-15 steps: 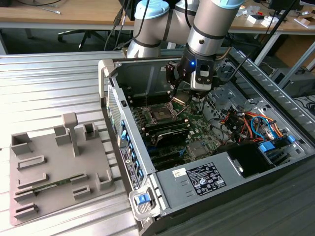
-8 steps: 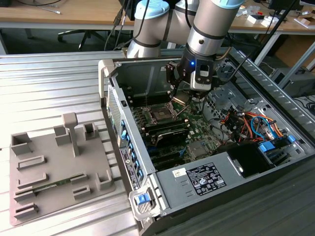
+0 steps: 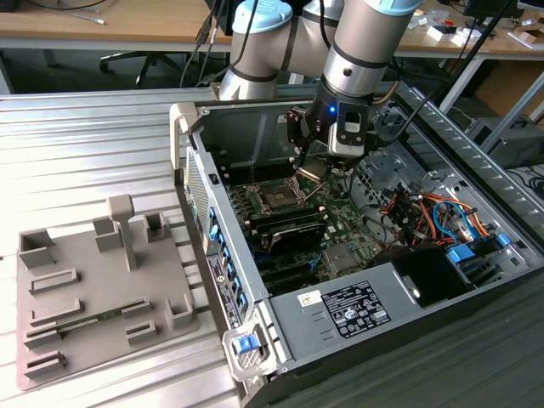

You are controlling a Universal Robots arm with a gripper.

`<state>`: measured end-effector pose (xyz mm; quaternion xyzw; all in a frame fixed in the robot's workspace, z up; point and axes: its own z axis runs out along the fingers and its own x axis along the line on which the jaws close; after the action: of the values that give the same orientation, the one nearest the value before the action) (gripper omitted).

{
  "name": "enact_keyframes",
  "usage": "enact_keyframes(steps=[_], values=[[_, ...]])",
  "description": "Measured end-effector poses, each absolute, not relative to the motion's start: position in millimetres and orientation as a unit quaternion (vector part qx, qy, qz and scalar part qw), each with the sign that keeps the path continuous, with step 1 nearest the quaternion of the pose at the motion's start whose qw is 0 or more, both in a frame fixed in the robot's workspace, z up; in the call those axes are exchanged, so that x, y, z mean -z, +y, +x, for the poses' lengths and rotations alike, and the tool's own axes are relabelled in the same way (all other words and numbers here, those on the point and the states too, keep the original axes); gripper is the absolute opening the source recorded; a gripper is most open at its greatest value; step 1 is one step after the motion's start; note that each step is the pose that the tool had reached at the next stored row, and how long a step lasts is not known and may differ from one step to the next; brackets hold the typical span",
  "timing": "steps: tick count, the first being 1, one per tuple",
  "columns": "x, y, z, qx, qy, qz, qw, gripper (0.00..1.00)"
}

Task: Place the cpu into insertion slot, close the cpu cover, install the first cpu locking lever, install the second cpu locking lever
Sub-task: 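Place the cpu into insertion slot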

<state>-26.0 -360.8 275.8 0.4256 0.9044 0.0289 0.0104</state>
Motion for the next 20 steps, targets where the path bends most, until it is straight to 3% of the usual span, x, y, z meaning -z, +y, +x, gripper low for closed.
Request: enact_keyframes(steps=[20], values=[[-275.4, -360.8, -26.0, -0.029, 0.901, 0.433, 0.011, 0.54]])
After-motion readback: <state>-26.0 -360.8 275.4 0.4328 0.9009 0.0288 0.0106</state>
